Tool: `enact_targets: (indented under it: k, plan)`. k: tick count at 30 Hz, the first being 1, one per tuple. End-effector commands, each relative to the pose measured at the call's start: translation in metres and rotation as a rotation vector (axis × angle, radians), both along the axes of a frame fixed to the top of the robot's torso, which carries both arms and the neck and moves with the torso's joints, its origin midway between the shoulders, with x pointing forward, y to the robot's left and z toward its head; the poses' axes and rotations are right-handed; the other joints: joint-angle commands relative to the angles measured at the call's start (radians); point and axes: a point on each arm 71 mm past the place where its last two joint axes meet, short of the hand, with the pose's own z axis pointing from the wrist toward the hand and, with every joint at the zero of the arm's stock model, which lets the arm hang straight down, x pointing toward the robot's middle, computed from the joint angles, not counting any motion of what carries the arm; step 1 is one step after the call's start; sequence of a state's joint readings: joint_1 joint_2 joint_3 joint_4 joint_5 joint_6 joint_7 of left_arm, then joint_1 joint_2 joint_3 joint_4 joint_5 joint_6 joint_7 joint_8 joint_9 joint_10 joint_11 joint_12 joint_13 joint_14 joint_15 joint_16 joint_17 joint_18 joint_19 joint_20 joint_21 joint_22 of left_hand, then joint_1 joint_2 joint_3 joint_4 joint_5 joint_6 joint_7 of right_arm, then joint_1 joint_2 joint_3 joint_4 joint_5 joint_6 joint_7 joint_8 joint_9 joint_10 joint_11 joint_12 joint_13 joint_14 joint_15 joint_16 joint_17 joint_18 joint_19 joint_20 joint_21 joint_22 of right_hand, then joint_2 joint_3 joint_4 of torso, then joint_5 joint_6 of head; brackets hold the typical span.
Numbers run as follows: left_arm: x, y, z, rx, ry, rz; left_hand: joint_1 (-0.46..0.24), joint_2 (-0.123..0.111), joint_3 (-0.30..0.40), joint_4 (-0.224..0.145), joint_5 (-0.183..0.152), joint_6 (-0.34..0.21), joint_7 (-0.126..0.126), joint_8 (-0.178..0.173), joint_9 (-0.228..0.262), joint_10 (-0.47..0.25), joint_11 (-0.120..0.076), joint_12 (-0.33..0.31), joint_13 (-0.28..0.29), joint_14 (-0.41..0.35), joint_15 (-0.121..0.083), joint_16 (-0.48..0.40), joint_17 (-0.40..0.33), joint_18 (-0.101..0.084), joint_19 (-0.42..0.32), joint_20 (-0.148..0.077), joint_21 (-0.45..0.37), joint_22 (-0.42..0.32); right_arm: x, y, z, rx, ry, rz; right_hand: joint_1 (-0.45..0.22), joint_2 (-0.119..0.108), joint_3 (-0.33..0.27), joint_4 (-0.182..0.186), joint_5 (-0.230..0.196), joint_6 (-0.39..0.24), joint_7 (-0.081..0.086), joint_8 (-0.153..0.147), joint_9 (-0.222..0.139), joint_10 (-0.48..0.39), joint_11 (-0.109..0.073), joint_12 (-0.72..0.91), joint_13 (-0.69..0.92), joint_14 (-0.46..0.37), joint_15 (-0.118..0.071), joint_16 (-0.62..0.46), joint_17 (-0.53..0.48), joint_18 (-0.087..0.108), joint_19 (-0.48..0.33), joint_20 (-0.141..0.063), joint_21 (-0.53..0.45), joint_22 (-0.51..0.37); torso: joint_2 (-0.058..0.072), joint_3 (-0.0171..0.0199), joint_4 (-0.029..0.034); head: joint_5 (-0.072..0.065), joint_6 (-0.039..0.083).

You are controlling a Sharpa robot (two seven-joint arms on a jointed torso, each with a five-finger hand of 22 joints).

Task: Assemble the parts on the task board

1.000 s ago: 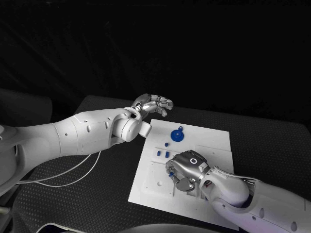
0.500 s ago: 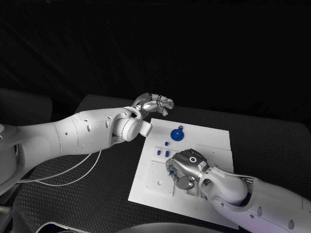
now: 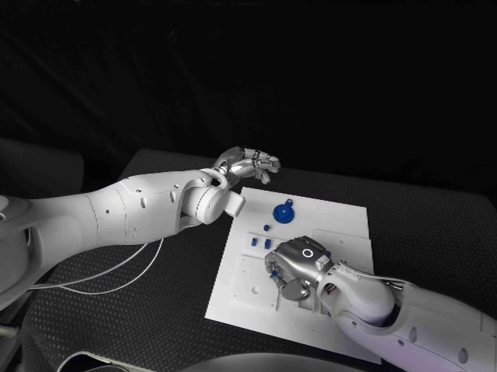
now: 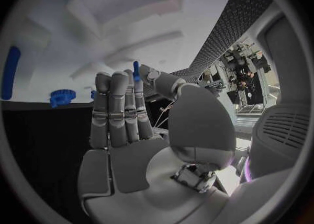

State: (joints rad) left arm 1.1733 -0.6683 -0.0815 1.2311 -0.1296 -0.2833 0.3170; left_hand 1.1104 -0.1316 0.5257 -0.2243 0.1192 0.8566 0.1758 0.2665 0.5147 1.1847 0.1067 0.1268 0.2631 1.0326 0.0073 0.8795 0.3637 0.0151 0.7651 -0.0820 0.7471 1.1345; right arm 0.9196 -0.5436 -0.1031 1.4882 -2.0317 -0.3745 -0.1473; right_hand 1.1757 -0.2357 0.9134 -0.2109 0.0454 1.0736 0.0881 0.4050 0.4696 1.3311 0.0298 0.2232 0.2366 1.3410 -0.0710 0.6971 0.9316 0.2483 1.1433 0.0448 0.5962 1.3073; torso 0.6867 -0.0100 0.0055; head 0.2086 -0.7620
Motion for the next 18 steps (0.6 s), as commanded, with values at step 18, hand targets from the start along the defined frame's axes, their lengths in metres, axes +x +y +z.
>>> enact_targets:
  k: [18]
  plan:
    - [-0.0009,-0.0051,0.0015,-0.015,-0.004,-0.015,-0.011,0.001,-0.001,0.005,-0.003,-0.011,0.001,0.0,-0.002,-0.004,0.002,-0.006,-0.001,0.003,0.001,-0.005,0.003,0.02,0.007,-0.008,-0.007,0.001,-0.0034,0.0039,-0.0061,-0.04,0.022,0.02,0.004,0.001,0.004,-0.001,0.005,0.005,-0.001,0.004,0.003,0.006,0.001,-0.001,0.004,-0.001,-0.006,0.006,-0.002,0.014,-0.003,-0.007,0.006,0.022,0.0,0.0,0.0007,0.002,-0.01]
